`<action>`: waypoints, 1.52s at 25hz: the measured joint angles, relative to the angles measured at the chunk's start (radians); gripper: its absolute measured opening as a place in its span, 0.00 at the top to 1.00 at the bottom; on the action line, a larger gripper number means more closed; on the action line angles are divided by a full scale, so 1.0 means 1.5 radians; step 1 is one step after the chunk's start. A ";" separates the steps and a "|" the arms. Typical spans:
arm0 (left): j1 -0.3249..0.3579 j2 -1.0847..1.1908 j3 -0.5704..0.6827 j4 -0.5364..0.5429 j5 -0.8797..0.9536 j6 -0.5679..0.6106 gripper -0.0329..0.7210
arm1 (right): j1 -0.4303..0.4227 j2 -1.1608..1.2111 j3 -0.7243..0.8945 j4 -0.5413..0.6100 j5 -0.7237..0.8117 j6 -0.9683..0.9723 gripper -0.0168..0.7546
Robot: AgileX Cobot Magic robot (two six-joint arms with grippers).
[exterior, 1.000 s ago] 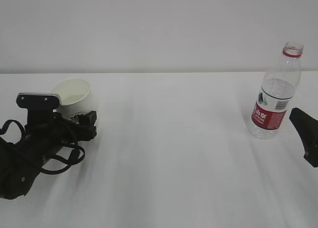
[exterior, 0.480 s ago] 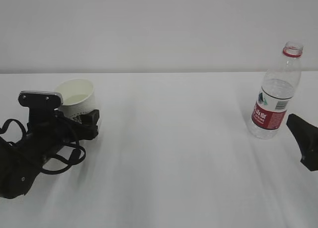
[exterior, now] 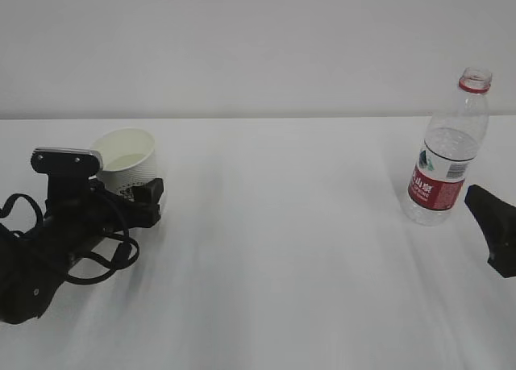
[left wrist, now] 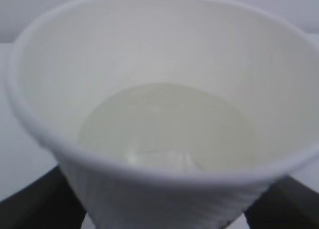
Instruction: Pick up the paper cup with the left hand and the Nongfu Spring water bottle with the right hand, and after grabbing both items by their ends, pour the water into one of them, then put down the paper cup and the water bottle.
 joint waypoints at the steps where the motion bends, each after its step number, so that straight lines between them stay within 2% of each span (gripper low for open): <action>1: 0.000 -0.001 0.004 0.000 -0.001 0.000 0.09 | 0.000 0.000 0.000 0.000 0.000 0.000 0.21; 9: 0.000 -0.005 0.041 0.022 -0.001 0.000 0.04 | 0.000 0.000 0.000 0.000 0.000 0.000 0.21; 38: 0.000 -0.073 0.111 0.027 -0.007 -0.001 0.06 | 0.000 0.000 0.000 -0.016 0.000 0.004 0.21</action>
